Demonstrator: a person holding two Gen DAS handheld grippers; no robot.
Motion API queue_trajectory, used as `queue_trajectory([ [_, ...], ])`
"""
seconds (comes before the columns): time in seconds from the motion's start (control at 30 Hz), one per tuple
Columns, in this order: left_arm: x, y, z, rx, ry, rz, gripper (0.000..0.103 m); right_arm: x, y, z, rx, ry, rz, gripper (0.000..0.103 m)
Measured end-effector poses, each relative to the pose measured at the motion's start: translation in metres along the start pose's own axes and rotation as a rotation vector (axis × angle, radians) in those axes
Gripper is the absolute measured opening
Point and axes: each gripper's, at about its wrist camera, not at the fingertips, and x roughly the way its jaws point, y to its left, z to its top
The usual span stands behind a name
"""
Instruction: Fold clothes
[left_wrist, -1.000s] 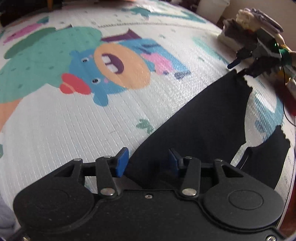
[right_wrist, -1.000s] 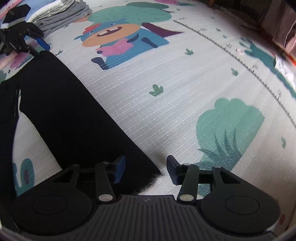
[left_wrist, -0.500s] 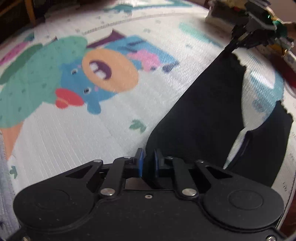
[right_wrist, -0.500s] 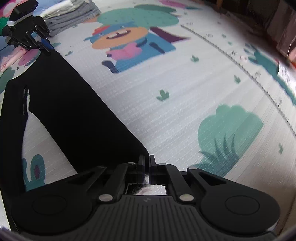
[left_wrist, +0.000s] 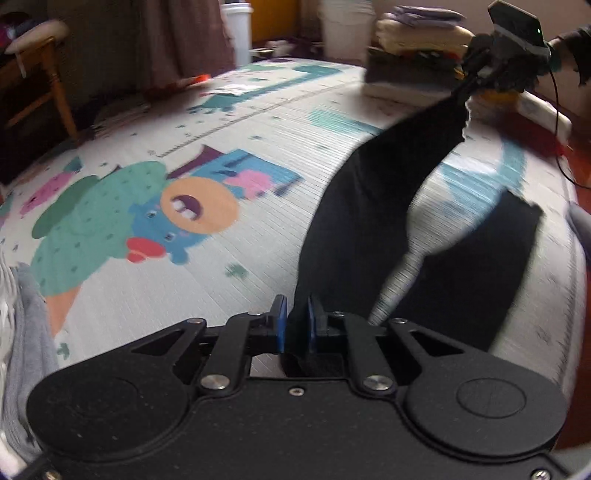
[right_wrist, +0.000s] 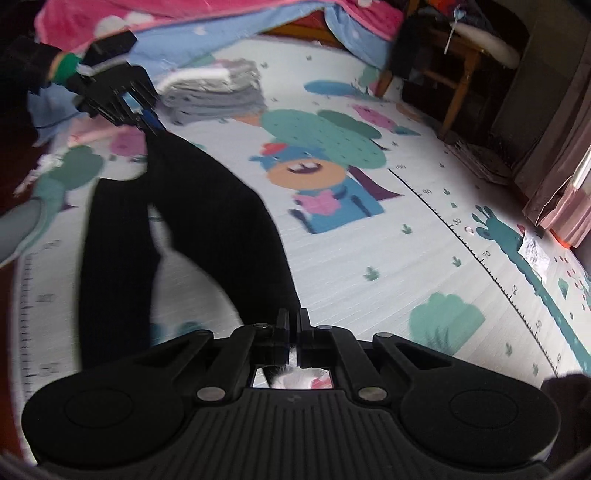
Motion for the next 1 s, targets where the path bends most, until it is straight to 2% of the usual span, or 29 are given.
queue_trajectory([
  [0.13, -0.006, -0.033, -0.024, 0.107, 0.085, -0.046, 0.009, -0.017, 0.054, -0.026, -0.019, 0.053, 0.036, 0.005],
  [0.2, -0.002, -0.046, -0.035, 0.164, 0.136, -0.061, 0.009, -0.016, 0.073, -0.045, 0.024, 0.087, 0.056, 0.005],
  [0.33, 0.007, -0.058, -0.048, 0.221, 0.189, -0.054, 0.009, -0.007, 0.104, -0.075, 0.019, 0.155, 0.075, 0.005],
  [0.6, 0.007, -0.065, -0.055, 0.228, 0.201, -0.061, 0.009, -0.023, 0.141, -0.070, -0.215, 0.144, -0.021, 0.005],
  [0.77, 0.006, -0.069, -0.059, 0.232, 0.208, -0.066, 0.009, -0.017, 0.160, -0.080, -0.371, 0.162, -0.053, 0.005],
  [1.0, 0.006, -0.067, -0.062, 0.174, 0.197, -0.058, 0.009, -0.028, 0.149, -0.055, -0.472, 0.114, -0.201, 0.005],
])
